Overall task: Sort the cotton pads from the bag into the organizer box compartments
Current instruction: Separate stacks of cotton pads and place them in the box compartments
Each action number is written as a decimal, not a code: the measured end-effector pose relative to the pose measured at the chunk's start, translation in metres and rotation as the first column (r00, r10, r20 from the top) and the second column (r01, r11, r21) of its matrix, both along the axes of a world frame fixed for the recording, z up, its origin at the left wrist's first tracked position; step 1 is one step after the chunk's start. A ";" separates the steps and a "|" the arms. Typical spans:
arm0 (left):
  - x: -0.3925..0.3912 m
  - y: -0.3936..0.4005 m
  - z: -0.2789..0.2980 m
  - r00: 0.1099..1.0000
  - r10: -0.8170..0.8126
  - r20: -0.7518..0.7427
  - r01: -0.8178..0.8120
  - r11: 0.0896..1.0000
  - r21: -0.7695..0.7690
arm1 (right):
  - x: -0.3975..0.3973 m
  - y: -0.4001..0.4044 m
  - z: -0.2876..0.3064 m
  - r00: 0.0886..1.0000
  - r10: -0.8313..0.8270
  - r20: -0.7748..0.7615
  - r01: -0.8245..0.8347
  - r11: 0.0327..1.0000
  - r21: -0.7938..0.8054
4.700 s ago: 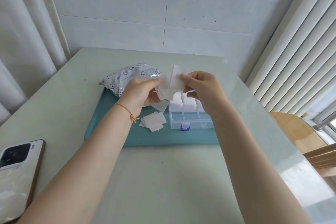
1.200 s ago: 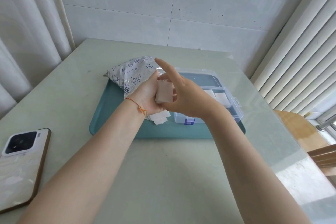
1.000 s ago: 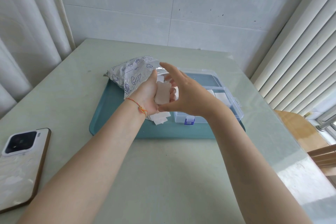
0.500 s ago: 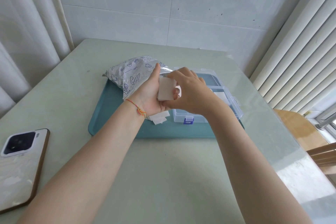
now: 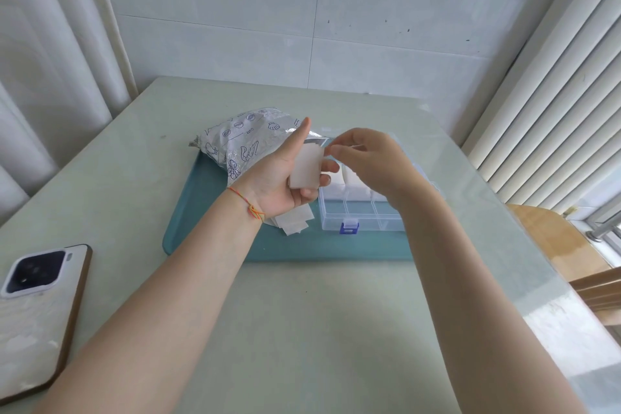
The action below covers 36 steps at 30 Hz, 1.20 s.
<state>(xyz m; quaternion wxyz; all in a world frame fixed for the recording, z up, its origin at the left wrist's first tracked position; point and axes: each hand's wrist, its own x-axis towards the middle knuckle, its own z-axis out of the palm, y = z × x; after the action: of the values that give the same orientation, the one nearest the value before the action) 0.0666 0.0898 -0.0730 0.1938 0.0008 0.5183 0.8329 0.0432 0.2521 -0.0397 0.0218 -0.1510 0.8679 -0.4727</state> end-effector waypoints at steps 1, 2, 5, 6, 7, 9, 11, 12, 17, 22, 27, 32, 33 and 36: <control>0.000 0.000 0.000 1.000 -0.009 -0.017 0.009 1.000 -0.013 | 0.000 0.000 -0.002 1.000 -0.003 0.023 0.003 1.000 0.010; 0.001 0.001 0.000 0.999 -0.014 -0.030 0.013 1.000 -0.027 | -0.001 -0.001 -0.004 0.999 -0.007 0.043 0.006 1.000 0.009; 0.002 0.001 0.000 0.998 -0.007 -0.058 0.003 0.998 -0.063 | -0.001 -0.004 -0.006 0.997 -0.001 0.074 0.002 1.000 -0.010; 0.002 0.001 0.000 0.998 -0.002 -0.066 -0.002 0.998 -0.065 | -0.001 -0.004 -0.005 0.996 0.014 0.086 -0.011 0.999 -0.030; 0.002 0.001 -0.001 0.997 0.003 -0.071 -0.008 0.998 -0.062 | 0.000 -0.005 -0.005 0.994 0.027 0.104 -0.021 0.998 -0.062; 0.003 0.001 0.000 0.998 0.009 -0.068 -0.013 0.998 -0.056 | 0.001 -0.005 -0.005 0.992 0.044 0.115 -0.033 0.995 -0.096; 0.004 0.001 0.001 0.998 0.003 -0.062 -0.007 0.998 -0.063 | 0.001 -0.006 -0.005 0.993 0.053 0.106 -0.043 0.995 -0.094; 0.003 0.001 0.001 0.998 -0.002 -0.062 -0.002 0.998 -0.067 | 0.000 -0.006 -0.006 0.992 0.062 0.110 -0.051 0.993 -0.106; 0.000 0.000 0.000 1.000 0.025 -0.017 -0.025 0.999 -0.023 | 0.001 -0.004 -0.005 0.984 0.111 0.140 -0.091 0.986 -0.143; -0.001 0.000 -0.002 0.999 0.031 -0.035 -0.032 0.999 -0.009 | 0.001 -0.002 -0.005 0.977 0.155 0.145 -0.133 0.980 -0.151; -0.001 0.002 -0.002 0.999 0.039 -0.031 -0.040 0.999 -0.026 | 0.000 0.000 -0.005 0.971 0.159 0.178 -0.120 0.970 -0.213; 0.000 0.003 -0.002 0.999 0.050 -0.017 -0.051 0.998 -0.045 | 0.001 -0.006 -0.005 0.991 0.074 0.108 -0.055 0.985 -0.165; 0.000 0.003 -0.003 0.999 0.050 -0.018 -0.051 0.998 -0.046 | 0.002 -0.007 -0.005 0.992 0.067 0.103 -0.050 0.987 -0.156; -0.001 0.002 -0.003 0.999 0.042 -0.027 -0.043 0.998 -0.043 | 0.002 -0.006 -0.004 0.991 0.072 0.117 -0.055 0.988 -0.144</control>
<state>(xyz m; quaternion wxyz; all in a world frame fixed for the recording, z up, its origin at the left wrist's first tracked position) 0.0659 0.0918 -0.0757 0.1693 -0.0038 0.5389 0.8252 0.0448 0.2462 -0.0439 0.0790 -0.1505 0.8244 -0.5399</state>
